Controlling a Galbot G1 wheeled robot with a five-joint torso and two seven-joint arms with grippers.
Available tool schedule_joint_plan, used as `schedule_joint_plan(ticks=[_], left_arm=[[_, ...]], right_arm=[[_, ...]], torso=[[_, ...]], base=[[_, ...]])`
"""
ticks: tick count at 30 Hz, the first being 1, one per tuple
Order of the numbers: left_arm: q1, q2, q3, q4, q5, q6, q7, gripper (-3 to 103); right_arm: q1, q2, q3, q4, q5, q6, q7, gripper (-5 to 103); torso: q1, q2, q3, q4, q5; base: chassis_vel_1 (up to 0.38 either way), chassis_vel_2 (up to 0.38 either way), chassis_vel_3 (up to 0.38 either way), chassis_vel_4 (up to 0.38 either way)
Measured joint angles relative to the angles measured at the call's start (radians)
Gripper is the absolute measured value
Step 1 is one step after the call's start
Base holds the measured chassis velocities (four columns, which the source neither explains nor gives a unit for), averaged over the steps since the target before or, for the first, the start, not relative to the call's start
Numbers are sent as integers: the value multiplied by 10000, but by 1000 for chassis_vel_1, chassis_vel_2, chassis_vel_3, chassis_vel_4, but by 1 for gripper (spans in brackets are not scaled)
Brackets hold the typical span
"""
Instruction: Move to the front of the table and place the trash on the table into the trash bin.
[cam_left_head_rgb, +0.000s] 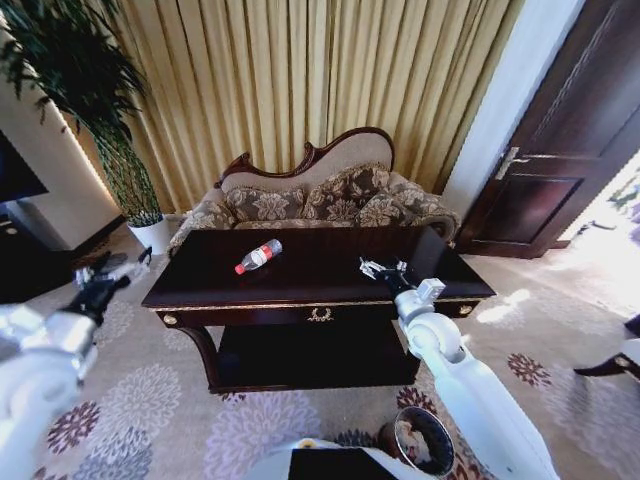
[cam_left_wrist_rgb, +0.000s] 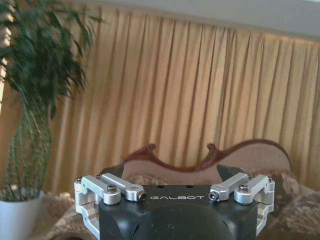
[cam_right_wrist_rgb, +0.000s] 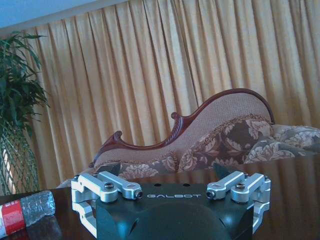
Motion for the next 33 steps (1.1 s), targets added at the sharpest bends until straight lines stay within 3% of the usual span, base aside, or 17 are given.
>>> schedule_joint_plan(ticks=[3, 7, 8, 10, 12, 13, 15, 16, 17, 18, 19, 20, 21, 24, 26, 28, 33], left_arm=[[-733, 1656, 372, 1227, -1112, 481, 381, 100], [-939, 2553, 619, 2029, -1983, 1031, 922, 100], [-1108, 2893, 891, 2510, -2282, 1044, 1387, 100], [-1199, 3093, 1083, 2984, -2453, 962, 1867, 100], [-1338, 3280, 1501, 3993, -2537, 387, 2882, 100], [-1338, 3280, 1501, 3993, -2537, 387, 2882, 100], [-1867, 3417, 2291, 5067, -2520, -145, 3852, 100], [-2712, 3488, 3562, 5734, -2486, -431, 4314, 100], [-2712, 3488, 3562, 5734, -2486, -431, 4314, 100], [-3491, 3414, 4793, 6172, -2353, -551, 4502, 100], [-3491, 3414, 4793, 6172, -2353, -551, 4502, 100], [-4728, 3143, 6379, 6636, -2080, -619, 4537, 100], [-5668, 2870, 7197, 6776, -1842, -641, 4395, 100], [-6919, 2322, 7694, 6392, -1469, -487, 3550, 100], [-7470, 1855, 6939, 5671, -1346, -238, 2735, 100], [-7452, 1732, 6422, 5357, -1259, -211, 2532, 100], [-5967, 1768, 5104, 4945, -459, -237, 2693, 100]], right_arm=[[-200, 96, 264, 16, 9, 26, 80, 100], [-323, 138, 587, 74, 94, 26, 229, 100], [-340, 132, 725, 83, 134, 25, 336, 100], [-307, 112, 759, 80, 188, 24, 389, 100], [-155, 85, 706, 23, 249, 19, 402, 100], [-155, 85, 706, 23, 249, 19, 402, 100], [-76, 92, 619, -21, 261, 13, 386, 100], [-121, 104, 621, -9, 262, 13, 375, 100], [-121, 104, 621, -9, 262, 13, 375, 100], [-192, 112, 651, 18, 258, 13, 376, 100], [-192, 112, 651, 18, 258, 13, 376, 100], [-284, 114, 735, 73, 246, 21, 390, 100], [-333, 114, 806, 114, 244, 27, 411, 100], [-415, 84, 984, 193, 281, 38, 470, 100], [-436, 7, 1111, 196, 332, 40, 476, 100], [-418, -34, 1138, 143, 346, 43, 469, 100], [-236, -62, 1057, -36, 359, 44, 413, 100]], torso=[[-3, 1, -2, -3, 2], [-4, 2, -2, 5, 1], [-4, 2, -1, 5, 1], [-3, 1, -1, -3, 1], [-4, 2, -1, 1, 0], [-4, 2, -1, 1, 0], [-4, 2, -1, 14, -2], [-4, 3, -3, 15, 7], [-4, 3, -3, 15, 7], [-6, 4, -3, 8, 7], [-6, 4, -3, 8, 7], [-7, 3, 0, 10, -18], [-6, 3, -1, 5, -28], [-5, 3, -1, -5, 0], [-4, 3, -1, -13, 5], [-4, 3, -1, -12, 15], [-6, 3, -3, 12, 5]], base=[[0, 0, 0, 0], [0, 0, 0, 0], [0, 0, 0, 0], [0, 0, 0, 0], [0, 0, 0, 0], [0, 0, 0, 0], [0, 0, 0, 0], [0, 0, 0, 0], [0, 0, 0, 0], [0, 0, 0, 0], [0, 0, 0, 0], [0, 0, 0, 0], [0, 0, 0, 0], [0, 0, 0, 0], [0, 0, 0, 0], [0, 0, 0, 0], [0, 0, 0, 0]])
